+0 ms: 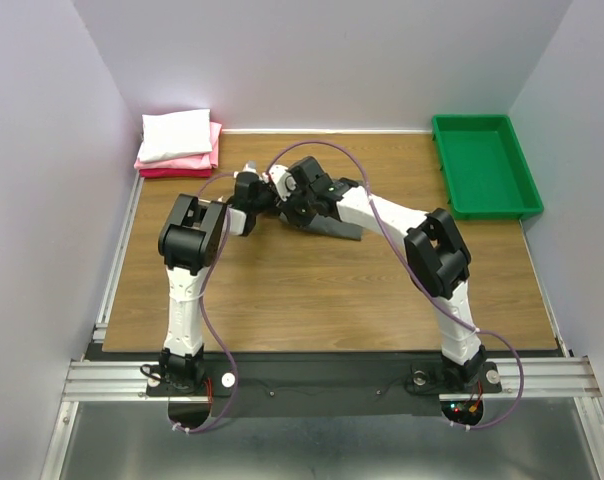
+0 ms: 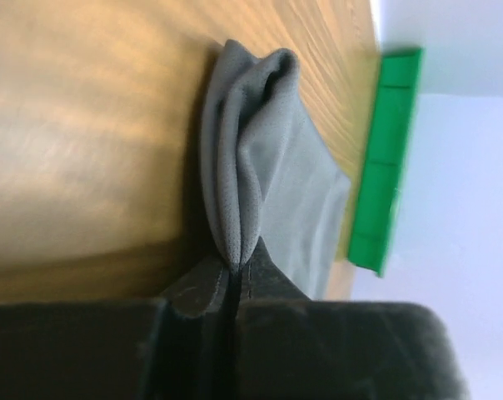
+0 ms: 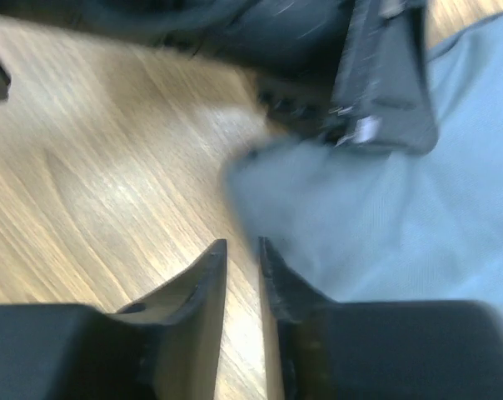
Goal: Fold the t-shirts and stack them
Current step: Neatly place the folded tshirt to the corner
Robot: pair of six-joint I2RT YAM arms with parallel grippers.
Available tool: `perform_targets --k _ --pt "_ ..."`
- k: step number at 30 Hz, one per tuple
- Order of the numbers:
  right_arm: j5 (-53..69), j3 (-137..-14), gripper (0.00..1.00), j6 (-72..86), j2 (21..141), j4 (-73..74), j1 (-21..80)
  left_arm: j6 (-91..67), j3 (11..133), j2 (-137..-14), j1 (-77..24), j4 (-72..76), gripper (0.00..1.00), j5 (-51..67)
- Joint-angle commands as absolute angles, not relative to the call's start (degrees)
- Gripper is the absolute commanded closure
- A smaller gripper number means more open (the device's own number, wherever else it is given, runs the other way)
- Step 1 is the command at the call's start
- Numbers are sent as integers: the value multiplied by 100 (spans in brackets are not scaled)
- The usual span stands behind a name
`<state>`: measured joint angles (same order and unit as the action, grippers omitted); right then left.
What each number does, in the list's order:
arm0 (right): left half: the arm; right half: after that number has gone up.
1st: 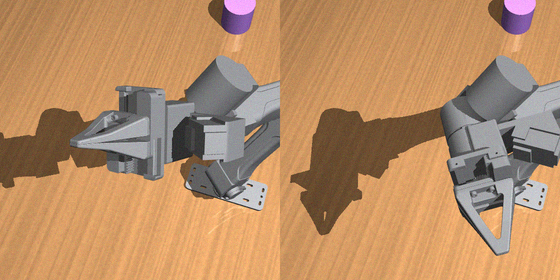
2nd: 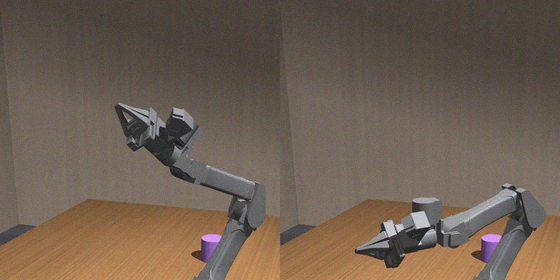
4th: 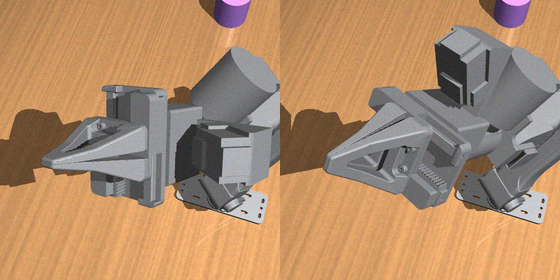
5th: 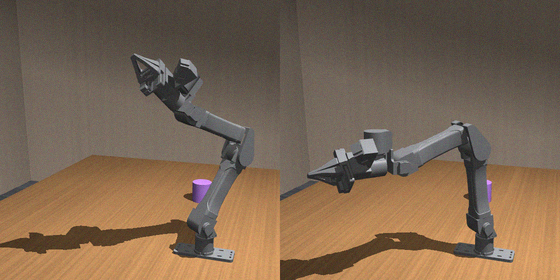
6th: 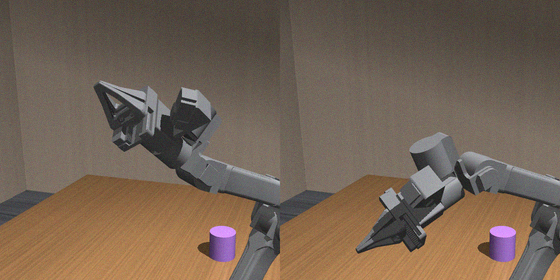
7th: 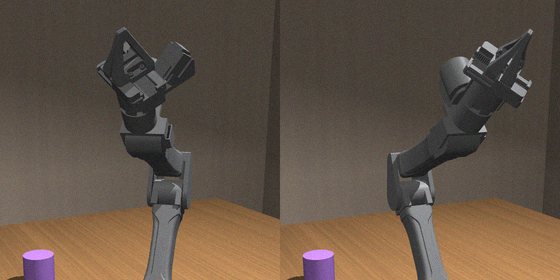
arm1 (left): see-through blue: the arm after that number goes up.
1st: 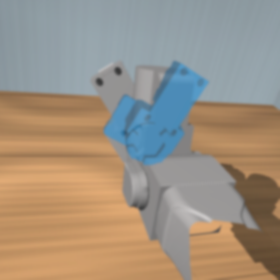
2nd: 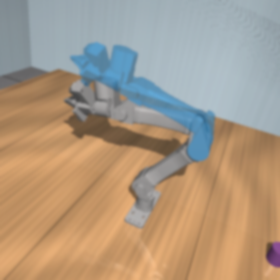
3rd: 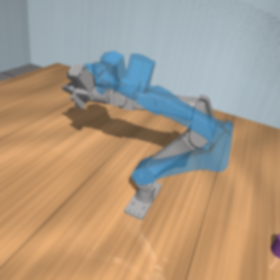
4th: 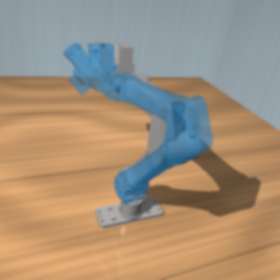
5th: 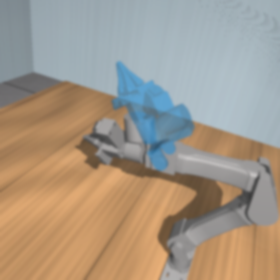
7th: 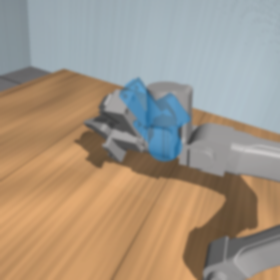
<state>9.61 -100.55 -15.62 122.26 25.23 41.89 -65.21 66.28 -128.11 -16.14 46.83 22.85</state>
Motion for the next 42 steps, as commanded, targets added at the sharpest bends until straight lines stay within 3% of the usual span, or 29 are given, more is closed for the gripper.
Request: perform_targets --k 1,3,4,9,20,42 --pt "976 -10301 56 -1205 11804 2382 4017 -4566 7723 -12595 -1565 2413 100 1531" --pt "1002 -10266 43 -977 11664 2382 3772 -3548 8541 -12630 -1530 1255 100 1058" --pt "1037 -10240 28 -923 11611 2391 3675 -3272 8708 -12621 -1494 1091 100 1011" --pt "1099 -9801 19 -844 11128 2382 3156 -1734 10026 -12734 -1222 -129 100 510" --pt "1028 -9150 17 -993 10705 2382 2874 403 12900 -13438 -624 -1230 100 176" --pt "1090 -9035 17 -1046 10670 2382 2874 1090 13737 -12885 -378 -686 100 53"
